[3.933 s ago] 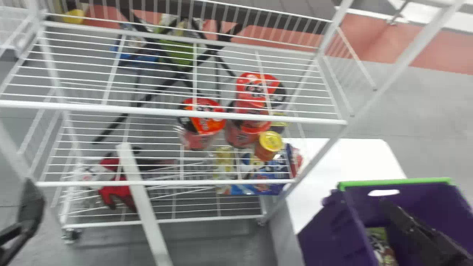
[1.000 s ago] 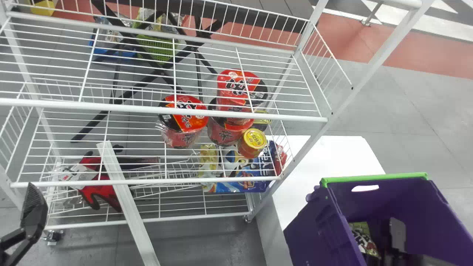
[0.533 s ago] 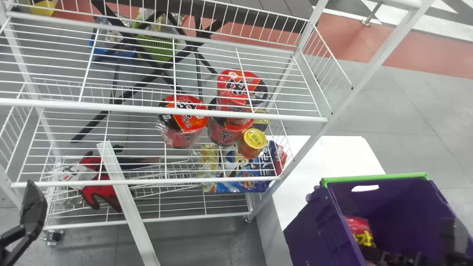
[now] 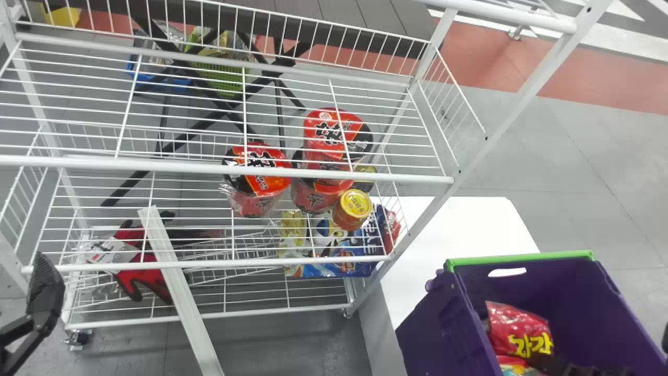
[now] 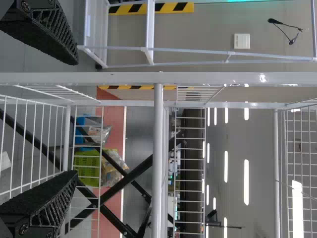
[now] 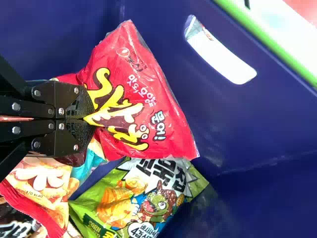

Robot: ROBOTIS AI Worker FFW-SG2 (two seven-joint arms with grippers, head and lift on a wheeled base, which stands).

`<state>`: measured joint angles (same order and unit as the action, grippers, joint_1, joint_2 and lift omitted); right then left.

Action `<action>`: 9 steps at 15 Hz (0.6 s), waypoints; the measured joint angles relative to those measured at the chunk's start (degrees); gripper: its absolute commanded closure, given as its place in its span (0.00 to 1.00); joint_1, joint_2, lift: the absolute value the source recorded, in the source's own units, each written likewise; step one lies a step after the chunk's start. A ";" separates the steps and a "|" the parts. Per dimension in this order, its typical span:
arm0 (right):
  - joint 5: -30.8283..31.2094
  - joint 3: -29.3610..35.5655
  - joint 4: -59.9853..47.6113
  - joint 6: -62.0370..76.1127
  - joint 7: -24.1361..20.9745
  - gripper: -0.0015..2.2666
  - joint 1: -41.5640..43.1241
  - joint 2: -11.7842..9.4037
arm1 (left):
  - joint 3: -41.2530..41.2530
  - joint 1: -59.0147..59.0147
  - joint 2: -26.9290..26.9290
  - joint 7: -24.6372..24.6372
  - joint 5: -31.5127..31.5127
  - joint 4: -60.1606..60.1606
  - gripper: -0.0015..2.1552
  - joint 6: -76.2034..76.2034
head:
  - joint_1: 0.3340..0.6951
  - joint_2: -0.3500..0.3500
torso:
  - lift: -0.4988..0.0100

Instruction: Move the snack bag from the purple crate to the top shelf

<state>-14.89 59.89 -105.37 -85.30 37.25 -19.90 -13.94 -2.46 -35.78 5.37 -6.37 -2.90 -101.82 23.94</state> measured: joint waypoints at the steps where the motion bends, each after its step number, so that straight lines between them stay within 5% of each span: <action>1: -0.22 0.15 0.00 -0.02 -0.13 1.00 0.02 0.09 | 0.00 0.00 0.03 0.03 -0.01 0.09 0.00 0.00 | 1.00 0.00 | 0.17; 9: -0.72 1.29 0.06 -0.11 -0.25 1.00 0.04 0.72 | -0.06 -0.03 0.04 0.13 -0.26 0.43 0.00 0.20 | 1.00 0.00 | 0.24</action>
<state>-15.61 61.18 -105.31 -85.41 36.99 -19.86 -13.22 -2.52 -35.81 5.41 -6.24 -3.16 -101.39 24.15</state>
